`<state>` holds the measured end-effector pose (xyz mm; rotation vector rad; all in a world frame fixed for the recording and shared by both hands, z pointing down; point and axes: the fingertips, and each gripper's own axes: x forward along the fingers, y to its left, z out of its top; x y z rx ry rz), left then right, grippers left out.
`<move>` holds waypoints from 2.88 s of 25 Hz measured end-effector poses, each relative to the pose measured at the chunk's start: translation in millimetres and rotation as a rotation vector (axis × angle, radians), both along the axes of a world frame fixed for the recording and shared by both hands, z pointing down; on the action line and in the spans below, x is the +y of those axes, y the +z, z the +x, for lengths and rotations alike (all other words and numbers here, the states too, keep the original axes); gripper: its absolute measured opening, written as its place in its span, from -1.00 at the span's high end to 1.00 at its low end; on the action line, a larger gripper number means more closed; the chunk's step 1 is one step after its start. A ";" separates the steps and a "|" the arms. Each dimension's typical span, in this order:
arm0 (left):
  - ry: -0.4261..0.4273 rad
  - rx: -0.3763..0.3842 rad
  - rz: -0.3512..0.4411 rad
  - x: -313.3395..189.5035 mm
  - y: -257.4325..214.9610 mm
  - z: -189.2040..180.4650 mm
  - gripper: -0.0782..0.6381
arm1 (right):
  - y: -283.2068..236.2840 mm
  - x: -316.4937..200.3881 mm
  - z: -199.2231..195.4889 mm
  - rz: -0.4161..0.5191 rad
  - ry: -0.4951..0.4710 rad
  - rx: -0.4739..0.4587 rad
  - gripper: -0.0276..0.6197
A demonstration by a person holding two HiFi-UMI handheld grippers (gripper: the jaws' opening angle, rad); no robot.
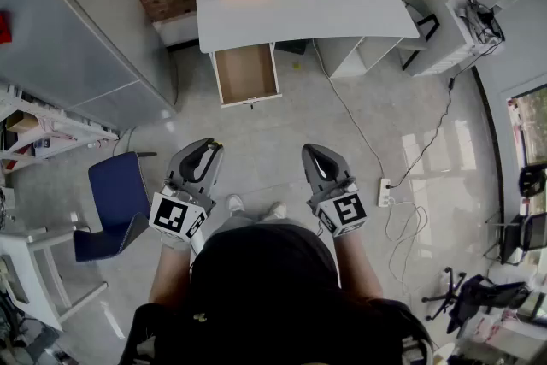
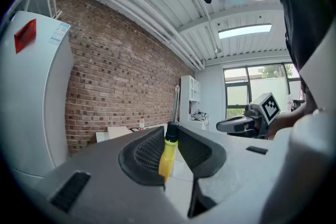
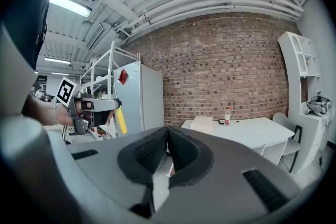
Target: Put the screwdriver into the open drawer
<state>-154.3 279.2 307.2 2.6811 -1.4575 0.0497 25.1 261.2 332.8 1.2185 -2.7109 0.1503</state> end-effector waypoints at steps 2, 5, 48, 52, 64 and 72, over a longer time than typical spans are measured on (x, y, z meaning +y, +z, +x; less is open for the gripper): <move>-0.007 0.018 -0.008 2.1 0.4 -9.6 0.55 | -0.5 2.5 -7.7 0.000 0.000 0.002 0.88; -0.002 0.036 -0.013 1.8 -0.7 -22.7 0.55 | 1.8 5.9 -18.7 -0.019 0.015 -0.003 0.88; 0.058 0.091 -0.085 -226.9 37.7 -5.4 0.55 | 35.9 -203.2 20.3 -0.104 0.106 -0.001 0.88; 0.047 0.085 -0.103 -257.1 45.6 18.0 0.55 | 45.5 -233.5 44.3 -0.121 0.096 -0.006 0.88; 0.040 0.008 -0.168 -311.2 74.1 60.4 0.55 | 64.5 -288.2 86.6 -0.161 0.075 -0.025 0.88; 0.137 -0.041 -0.250 -329.8 107.3 76.7 0.55 | 78.6 -294.1 81.1 -0.204 0.125 -0.034 0.88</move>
